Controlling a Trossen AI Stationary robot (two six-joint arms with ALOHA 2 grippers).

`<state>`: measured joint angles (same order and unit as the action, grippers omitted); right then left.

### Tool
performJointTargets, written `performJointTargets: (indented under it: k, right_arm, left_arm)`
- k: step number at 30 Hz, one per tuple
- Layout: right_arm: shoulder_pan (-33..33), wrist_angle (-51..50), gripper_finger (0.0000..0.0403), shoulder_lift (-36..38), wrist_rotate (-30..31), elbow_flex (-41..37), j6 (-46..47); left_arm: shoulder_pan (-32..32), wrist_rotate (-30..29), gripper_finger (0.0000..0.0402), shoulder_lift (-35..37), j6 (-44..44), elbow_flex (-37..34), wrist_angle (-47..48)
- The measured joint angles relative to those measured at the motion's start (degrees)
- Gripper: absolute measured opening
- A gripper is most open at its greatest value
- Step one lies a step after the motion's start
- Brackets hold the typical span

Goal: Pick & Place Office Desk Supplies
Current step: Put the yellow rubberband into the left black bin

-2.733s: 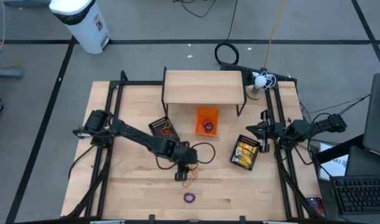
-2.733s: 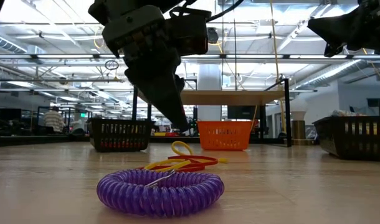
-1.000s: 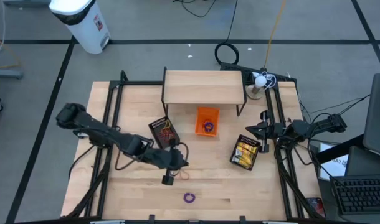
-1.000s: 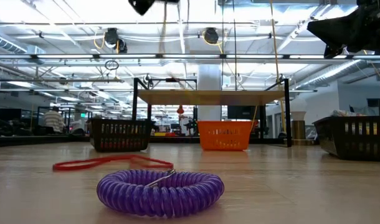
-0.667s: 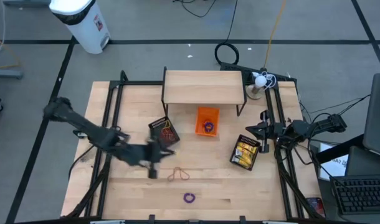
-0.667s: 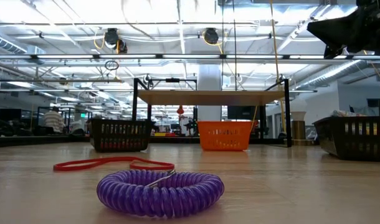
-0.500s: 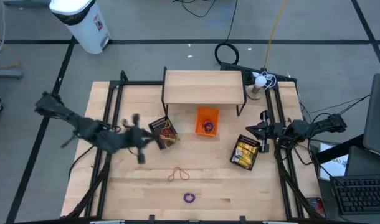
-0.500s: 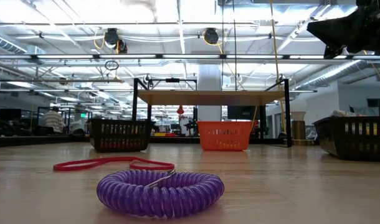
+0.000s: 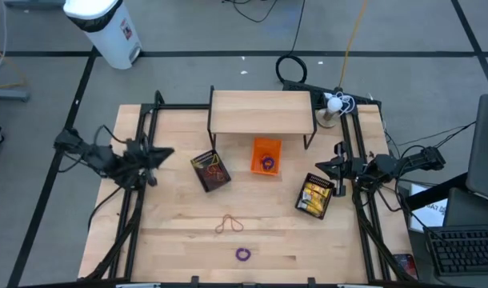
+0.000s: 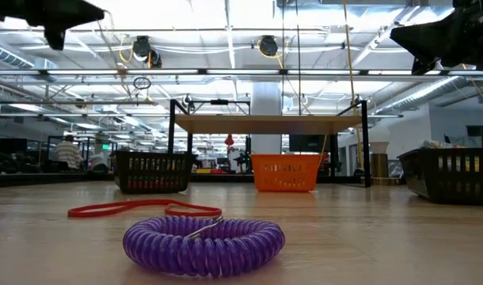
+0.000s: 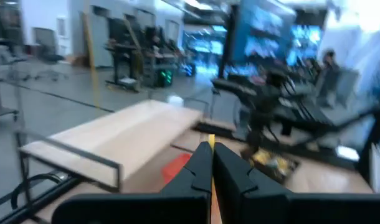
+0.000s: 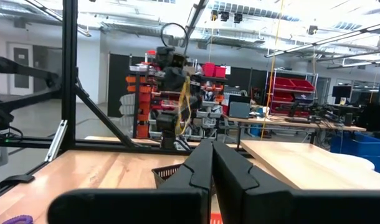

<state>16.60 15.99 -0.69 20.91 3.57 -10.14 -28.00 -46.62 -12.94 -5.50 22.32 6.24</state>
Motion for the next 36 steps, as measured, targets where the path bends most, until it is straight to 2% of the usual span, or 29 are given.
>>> performJointTargets:
  k: [3, 5, 8, 12, 20, 26, 32, 36]
  right_arm:
    - [0.0, 0.0, 0.0004, 0.0, 0.0, 0.0, -0.4]
    - [0.0, 0.0, 0.0004, 0.0, 0.0, 0.0, -0.5]
    - [0.0, 0.0, 0.0004, 0.0, 0.0, 0.0, -0.2]
    - [0.0, 0.0, 0.0004, 0.0, 0.1, 0.0, -0.1]
    - [0.0, 0.0, 0.0004, 0.0, 0.0, 0.0, 0.0]
    - [0.0, 0.0, 0.0004, 0.0, 0.0, 0.0, -1.1]
    - [0.0, 0.0, 0.0004, 0.0, 0.0, 0.0, -0.8]
    - [0.0, 0.0, 0.0004, 0.0, 0.0, 0.0, -0.1]
  left_arm:
    - [1.8, 0.5, 0.0, 4.6, -3.1, -2.3, 2.3]
    - [3.2, 4.1, 0.0, 6.2, -4.0, -3.4, 2.2]
    - [5.5, 10.5, 0.0, 6.0, -3.6, -5.6, 2.1]
    - [9.4, 13.8, 0.0, 4.0, -3.7, -8.4, -0.4]
    - [14.2, 14.3, 0.0, 6.8, -1.3, -9.5, 1.3]
    - [14.2, 21.3, 0.0, 9.8, 2.5, -9.5, 2.0]
    - [14.3, 19.0, 0.0, 11.6, 0.4, -9.8, 6.1]
    - [14.3, 22.9, 0.0, 12.6, 1.9, -12.1, 5.6]
